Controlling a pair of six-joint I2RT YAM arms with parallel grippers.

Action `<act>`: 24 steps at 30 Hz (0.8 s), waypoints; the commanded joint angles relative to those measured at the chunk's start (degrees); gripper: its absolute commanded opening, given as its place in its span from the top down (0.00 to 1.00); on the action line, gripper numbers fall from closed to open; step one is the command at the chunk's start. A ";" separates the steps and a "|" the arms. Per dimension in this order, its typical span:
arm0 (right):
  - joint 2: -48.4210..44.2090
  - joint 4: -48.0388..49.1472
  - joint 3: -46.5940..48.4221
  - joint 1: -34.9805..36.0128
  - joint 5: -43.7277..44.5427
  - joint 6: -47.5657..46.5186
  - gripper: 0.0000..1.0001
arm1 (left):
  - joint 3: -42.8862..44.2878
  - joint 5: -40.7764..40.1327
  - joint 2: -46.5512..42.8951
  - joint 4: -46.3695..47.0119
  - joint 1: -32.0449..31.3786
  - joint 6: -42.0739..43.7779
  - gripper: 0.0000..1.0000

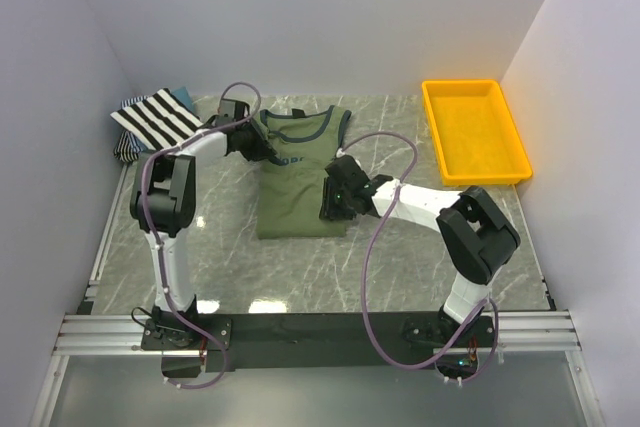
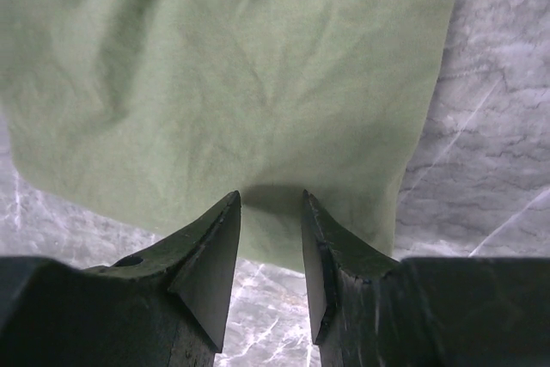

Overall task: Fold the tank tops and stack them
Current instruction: Fold the tank top

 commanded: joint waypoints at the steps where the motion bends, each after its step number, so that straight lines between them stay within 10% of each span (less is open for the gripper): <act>1: -1.28 -0.98 4.69 -0.41 0.75 -1.38 0.58 | -0.26 -1.92 -9.12 0.27 0.17 2.49 0.68; 6: -0.06 0.06 11.19 -0.41 -1.79 -4.98 0.58 | -7.98 -5.18 -20.98 0.61 0.61 1.53 0.56; 13: 12.32 5.51 24.11 -3.22 -23.48 -8.24 0.58 | -31.00 -1.24 -38.56 6.85 -1.05 -4.44 0.99; 24: 30.24 9.83 37.12 -5.77 -38.53 -6.31 0.59 | -49.92 -1.91 -40.08 14.32 -9.49 -7.26 0.99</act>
